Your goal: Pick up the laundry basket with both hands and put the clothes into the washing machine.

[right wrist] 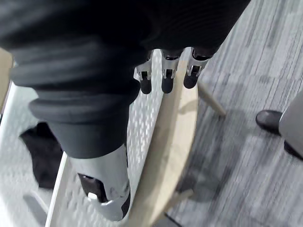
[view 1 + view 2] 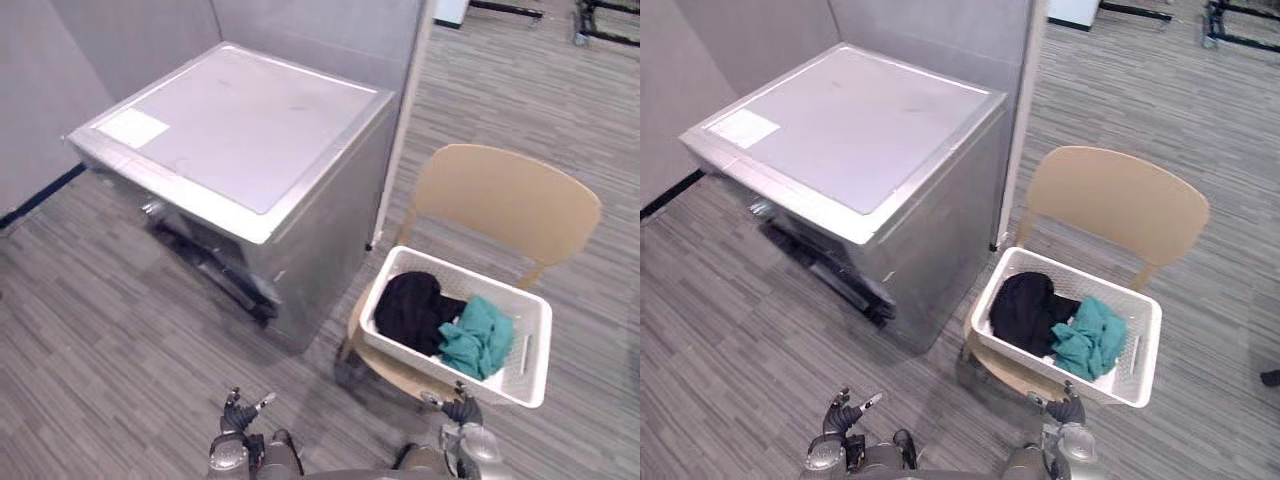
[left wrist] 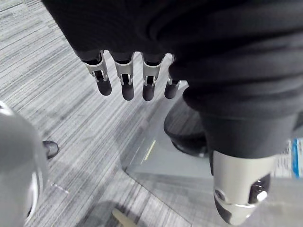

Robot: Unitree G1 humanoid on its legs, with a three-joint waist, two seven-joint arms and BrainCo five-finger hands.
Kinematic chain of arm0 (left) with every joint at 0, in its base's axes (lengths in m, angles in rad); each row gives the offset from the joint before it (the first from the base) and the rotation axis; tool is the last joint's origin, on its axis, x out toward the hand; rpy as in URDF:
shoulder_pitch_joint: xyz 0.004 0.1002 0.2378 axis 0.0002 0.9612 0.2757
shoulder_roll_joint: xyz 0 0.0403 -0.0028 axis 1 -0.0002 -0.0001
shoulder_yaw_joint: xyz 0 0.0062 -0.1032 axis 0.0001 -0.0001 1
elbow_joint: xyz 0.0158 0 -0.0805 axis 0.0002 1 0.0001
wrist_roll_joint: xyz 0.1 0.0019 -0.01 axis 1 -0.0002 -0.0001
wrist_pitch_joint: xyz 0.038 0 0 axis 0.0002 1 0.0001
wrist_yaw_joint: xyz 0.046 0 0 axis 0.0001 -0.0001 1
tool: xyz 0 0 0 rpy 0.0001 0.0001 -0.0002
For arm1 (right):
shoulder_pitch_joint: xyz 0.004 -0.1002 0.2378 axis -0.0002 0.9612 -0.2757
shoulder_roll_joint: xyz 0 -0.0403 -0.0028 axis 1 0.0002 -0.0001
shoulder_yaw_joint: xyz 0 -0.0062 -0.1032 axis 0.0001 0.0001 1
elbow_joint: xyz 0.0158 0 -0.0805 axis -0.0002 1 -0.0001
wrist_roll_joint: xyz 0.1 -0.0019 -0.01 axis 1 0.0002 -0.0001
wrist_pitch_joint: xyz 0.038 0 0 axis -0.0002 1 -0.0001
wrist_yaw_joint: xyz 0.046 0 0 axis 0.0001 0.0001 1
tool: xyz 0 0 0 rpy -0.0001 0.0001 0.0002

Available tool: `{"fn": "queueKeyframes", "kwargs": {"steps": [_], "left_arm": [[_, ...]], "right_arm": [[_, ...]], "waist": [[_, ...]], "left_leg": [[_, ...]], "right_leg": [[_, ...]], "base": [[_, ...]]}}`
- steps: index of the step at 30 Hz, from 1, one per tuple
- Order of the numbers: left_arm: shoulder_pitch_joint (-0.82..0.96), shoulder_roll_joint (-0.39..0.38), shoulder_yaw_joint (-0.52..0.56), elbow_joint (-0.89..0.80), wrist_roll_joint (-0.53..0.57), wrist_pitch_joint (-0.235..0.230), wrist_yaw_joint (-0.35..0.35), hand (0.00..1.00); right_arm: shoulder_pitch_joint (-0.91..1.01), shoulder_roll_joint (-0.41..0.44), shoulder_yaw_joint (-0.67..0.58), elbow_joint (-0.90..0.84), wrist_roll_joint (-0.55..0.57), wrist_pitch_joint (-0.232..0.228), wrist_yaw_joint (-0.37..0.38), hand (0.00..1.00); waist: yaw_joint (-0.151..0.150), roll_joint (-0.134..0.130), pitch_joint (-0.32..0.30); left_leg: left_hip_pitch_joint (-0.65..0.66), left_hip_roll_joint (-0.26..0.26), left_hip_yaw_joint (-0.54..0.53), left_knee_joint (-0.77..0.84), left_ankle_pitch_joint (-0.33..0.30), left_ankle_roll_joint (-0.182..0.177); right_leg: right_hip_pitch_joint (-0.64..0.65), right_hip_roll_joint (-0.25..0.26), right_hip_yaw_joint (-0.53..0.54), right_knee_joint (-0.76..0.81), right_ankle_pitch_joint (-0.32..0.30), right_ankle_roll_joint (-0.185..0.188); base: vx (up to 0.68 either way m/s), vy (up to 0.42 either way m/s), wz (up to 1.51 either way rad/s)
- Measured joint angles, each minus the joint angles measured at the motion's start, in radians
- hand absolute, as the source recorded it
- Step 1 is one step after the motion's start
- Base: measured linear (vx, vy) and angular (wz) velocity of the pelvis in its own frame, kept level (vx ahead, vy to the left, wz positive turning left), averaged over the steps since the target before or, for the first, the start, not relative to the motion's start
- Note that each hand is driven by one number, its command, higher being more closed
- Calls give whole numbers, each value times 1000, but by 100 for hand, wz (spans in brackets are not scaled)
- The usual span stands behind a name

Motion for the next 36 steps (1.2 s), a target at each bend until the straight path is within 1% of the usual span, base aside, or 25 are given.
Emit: {"fn": "queueKeyframes", "kwargs": {"steps": [1, 2, 3, 4, 5, 6, 7, 8, 9, 10, 11, 12, 13, 14, 15, 17, 18, 21, 25, 26, 28, 30, 32, 34, 36], "left_arm": [[-9, 23, -20, 0, 2, -1, -2, 0], [-18, 34, -33, 0, 4, -5, -2, 0], [-18, 41, -41, 0, 6, -7, -2, 0], [-17, 47, -46, 1, 12, -11, -3, 0], [-13, 58, -47, 1, 20, -12, -3, 0], [-12, 58, -50, 1, 22, -12, -3, 0], [-7, 59, -55, 1, 25, -13, -3, 0], [-1, 61, -55, 1, 26, -12, -3, 0], [9, 62, -54, 1, 26, -12, -2, 0], [11, 62, -54, 1, 26, -12, -2, 0], [18, 61, -51, 1, 26, -12, -2, 0], [16, 59, -40, 1, 24, -12, -1, 0], [10, 63, -38, 1, 24, -12, -2, 0], [9, 66, -38, 1, 24, -12, -2, 0], [-4, 66, -44, 1, 25, -12, -4, 0], [-12, 53, -44, 1, 25, -14, -5, 0], [-10, 49, -44, 1, 25, -21, -6, 0], [-2, 42, -43, 2, 25, -25, -7, 0], [-1, 29, -43, 19, 31, -26, -7, 0], [-3, 30, -44, 18, 38, -28, -8, 0], [-3, 29, -47, 19, 39, -31, -8, 0], [-3, 28, -54, 20, 40, -33, -8, 0], [-4, 20, -57, 19, 47, -40, -8, 0], [-23, 15, -60, 23, 54, -42, -8, 0], [-39, 14, -61, 27, 59, -43, -8, 0]], "right_arm": [[4, 8, -1, 0, 0, 1, 0, 0], [6, 7, -4, 4, 0, 2, 0, 0], [4, 7, -5, 9, 0, 2, -1, 0], [4, 7, -5, 10, 0, 2, -1, 0], [3, 7, -4, 11, 0, 3, -1, 0], [-2, 7, -4, 11, 0, 3, -1, 0], [-18, 7, -1, 11, 0, 3, 0, 0], [-21, 12, 5, 11, 0, 3, 1, 0], [-14, 14, 28, 14, 0, 4, 2, 0], [-14, 14, 33, 16, 0, 4, 2, 0], [-20, 17, 53, 27, -1, 5, 4, 0], [-28, 17, 72, 28, -2, 5, 4, 0], [-40, 19, 101, 27, -2, 5, 9, 0], [-43, 17, 115, 27, -2, 5, 14, 0], [-54, 17, 128, 27, -2, 5, 27, 0], [-54, 15, 142, 21, 0, 5, 41, 0], [-54, 14, 165, 10, -1, 5, 48, 0], [-58, 17, 205, -49, -2, 3, 68, 0], [-132, 17, 268, -91, -3, -9, 87, 0], [-163, 15, 287, -91, -3, -18, 88, 0], [-213, 16, 330, -93, -3, -27, 90, 0], [-261, 20, 379, -94, -3, -31, 92, 0], [-313, 35, 421, -94, -2, -32, 103, 0], [-361, 51, 443, -92, 0, -48, 113, 0], [-406, 53, 448, -92, 1, -50, 110, 0]], "waist": [[-11, -17, -9], [-20, -25, -12], [-23, -19, -8], [-25, -30, -13], [-24, -23, -8], [-24, -19, 0], [-25, -8, 23], [-29, -14, 33], [-31, -35, 45], [-31, -38, 47], [-30, -50, 53], [-30, -47, 55], [-35, -49, 57], [-41, -48, 57], [-54, -53, 61], [-51, -46, 67], [-46, -44, 68], [-36, -38, 69], [-3, -32, 72], [4, -32, 72], [5, -31, 72], [7, -29, 74], [11, -12, 84], [37, -2, 104], [40, 11, 128]], "left_leg": [[0, -39, -28, -27, 16, 14], [-4, -69, -52, -33, 21, 21], [-6, -83, -65, -32, 23, 24], [-10, -108, -88, -28, 26, 32], [-19, -128, -105, -15, 18, 46], [-24, -133, -121, -3, 12, 55], [-25, -135, -145, 7, -10, 66], [-21, -138, -157, 7, -11, 67], [-20, -162, -185, 6, -10, 67], [-20, -165, -189, 5, -10, 68], [-21, -171, -215, -8, -5, 71], [-29, -169, -247, -19, 17, 74], [-46, -164, -286, -24, 37, 65], [-58, -168, -310, -24, 47, 57], [-70, -183, -353, -29, 55, 47], [-70, -189, -399, -33, 66, 37], [-67, -191, -424, -40, 73, 29], [-49, -193, -483, -80, 111, 18], [-39, -194, -551, -132, 145, 6], [-38, -192, -555, -135, 147, 4], [-36, -190, -559, -142, 149, 1], [-28, -188, -560, -171, 170, 6], [-21, -173, -559, -196, 180, 3], [-22, -171, -562, -204, 189, 6], [-26, -171, -573, -215, 203, 3]], "right_leg": [[25, -8, -6, -47, 26, -2], [42, -18, -5, -68, 36, -1], [50, -26, -5, -70, 36, -2], [60, -40, -1, -62, 33, -7], [58, -53, 4, -34, 14, -25], [48, -50, 30, -10, -14, -67], [16, -20, 149, 49, -96, -154], [-12, 12, 273, 86, -144, -173], [-22, 50, 405, 121, -190, -158], [-22, 55, 415, 125, -194, -158], [-32, 77, 458, 141, -211, -158], [-40, 108, 479, 141, -212, -154], [-43, 158, 516, 127, -215, -147], [-38, 173, 530, 115, -224, -128], [-25, 191, 534, 104, -232, -95], [-2, 195, 498, 100, -237, -85], [16, 196, 469, 96, -244, -73], [61, 203, 401, 58, -236, -63], [115, 224, 336, -2, -220, -63], [125, 232, 335, -18, -213, -69], [138, 239, 338, -32, -210, -72], [139, 242, 344, -37, -207, -77], [139, 257, 347, -38, -192, -88], [138, 261, 347, -39, -190, -90], [134, 262, 343, -38, -189, -91]], "base": [[-36, 278, 86], [-56, 267, 90], [-85, 270, 86], [-81, 196, 71], [-75, 177, 64], [-72, 126, 52], [-123, 123, 47], [-140, 61, 84], [-104, -8, 74], [-39, -38, 76], [-20, -50, 44], [-43, -91, 62], [-44, -119, 64], [-40, -113, 103], [-6, -113, 102], [13, -120, 85], [37, -142, 68], [98, -165, 68], [117, -122, 50], [134, -109, 34], [74, -56, 23], [52, -44, 12], [18, -25, 10], [-37, -1, 10], [-91, 20, 17]]}}
